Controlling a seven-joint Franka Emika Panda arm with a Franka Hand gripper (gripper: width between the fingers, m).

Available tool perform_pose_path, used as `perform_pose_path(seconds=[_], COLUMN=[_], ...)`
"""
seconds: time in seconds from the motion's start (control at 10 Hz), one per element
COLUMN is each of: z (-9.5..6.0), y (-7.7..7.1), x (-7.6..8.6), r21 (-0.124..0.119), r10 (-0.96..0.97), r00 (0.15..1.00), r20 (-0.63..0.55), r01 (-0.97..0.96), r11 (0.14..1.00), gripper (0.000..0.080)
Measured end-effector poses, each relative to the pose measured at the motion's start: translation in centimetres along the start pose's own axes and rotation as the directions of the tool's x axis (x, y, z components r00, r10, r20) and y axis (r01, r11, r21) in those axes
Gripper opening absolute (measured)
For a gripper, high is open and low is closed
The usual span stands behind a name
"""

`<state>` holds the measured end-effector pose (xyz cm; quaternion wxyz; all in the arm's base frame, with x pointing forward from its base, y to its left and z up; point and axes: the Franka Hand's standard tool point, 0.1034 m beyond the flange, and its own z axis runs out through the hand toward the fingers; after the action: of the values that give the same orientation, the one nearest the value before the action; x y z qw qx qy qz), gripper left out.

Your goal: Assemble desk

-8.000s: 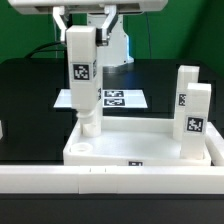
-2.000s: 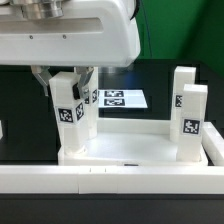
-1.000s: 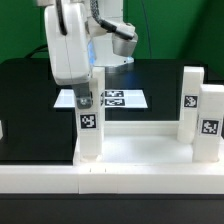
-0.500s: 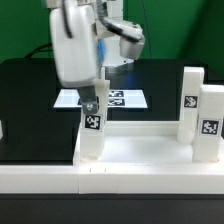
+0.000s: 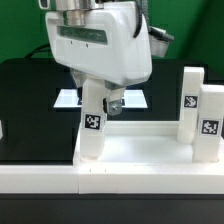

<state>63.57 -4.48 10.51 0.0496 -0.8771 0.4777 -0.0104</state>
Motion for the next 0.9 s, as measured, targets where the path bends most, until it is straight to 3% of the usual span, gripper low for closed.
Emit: perform_pose_path(seconds=[0.1,0.2,0.3,0.4,0.6,0.8,0.9], z=[-0.04,-0.2,0.15,0.67,0.64,0.63,0.66], y=[0.01,-0.13,-0.17,-0.09,-0.11,-0.07,0.37], x=[0.02,0.02,-0.29,-0.55,-0.54,-0.48,-0.17], r21=[-0.005,-0.03,-0.047,-0.049,-0.047,-0.048,-0.053], r10=[-0.101,-0.297,-0.487,-0.612,-0.593,-0.56,-0.461], r00=[0.995,0.955,0.873,0.791,0.805,0.828,0.887], r20=[-0.001,-0.007,-0.001,0.001,0.0,-0.003,-0.006], r01=[0.101,0.297,0.487,0.611,0.592,0.56,0.46], r11=[0.995,0.955,0.872,0.79,0.804,0.827,0.886], gripper=[0.0649,0.0649,0.0649,0.0649,0.0649,0.0379,0.0298])
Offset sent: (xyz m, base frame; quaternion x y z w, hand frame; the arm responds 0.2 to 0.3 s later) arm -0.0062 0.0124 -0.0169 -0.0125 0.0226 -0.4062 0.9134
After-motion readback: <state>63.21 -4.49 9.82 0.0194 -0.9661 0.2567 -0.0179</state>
